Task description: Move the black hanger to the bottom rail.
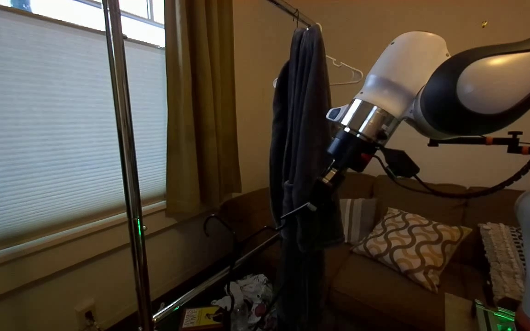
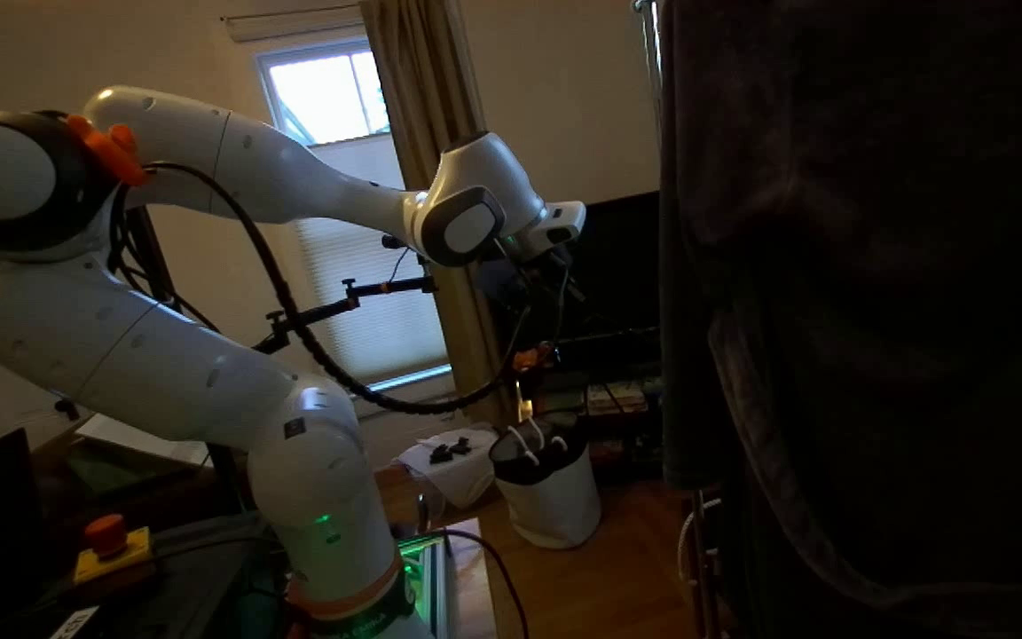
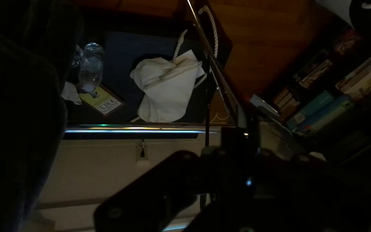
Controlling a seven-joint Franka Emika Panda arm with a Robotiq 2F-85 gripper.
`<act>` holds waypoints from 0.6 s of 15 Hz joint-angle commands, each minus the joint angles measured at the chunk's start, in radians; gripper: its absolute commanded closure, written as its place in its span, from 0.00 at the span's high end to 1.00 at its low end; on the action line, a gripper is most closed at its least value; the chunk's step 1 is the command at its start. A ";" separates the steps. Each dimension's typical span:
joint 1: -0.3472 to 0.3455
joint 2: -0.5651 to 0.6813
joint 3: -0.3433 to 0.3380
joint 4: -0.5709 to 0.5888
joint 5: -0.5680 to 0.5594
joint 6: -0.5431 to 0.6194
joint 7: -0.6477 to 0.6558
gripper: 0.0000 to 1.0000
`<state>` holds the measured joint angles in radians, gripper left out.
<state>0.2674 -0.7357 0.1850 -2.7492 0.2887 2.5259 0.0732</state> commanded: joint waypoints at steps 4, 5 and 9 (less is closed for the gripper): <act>0.018 0.254 0.043 -0.007 -0.056 0.202 -0.019 0.01; 0.022 0.295 0.052 -0.008 -0.071 0.251 -0.020 0.01; 0.015 0.450 0.082 0.005 -0.136 0.399 0.004 0.01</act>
<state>0.2799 -0.3924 0.2518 -2.7577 0.1909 2.8331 0.0593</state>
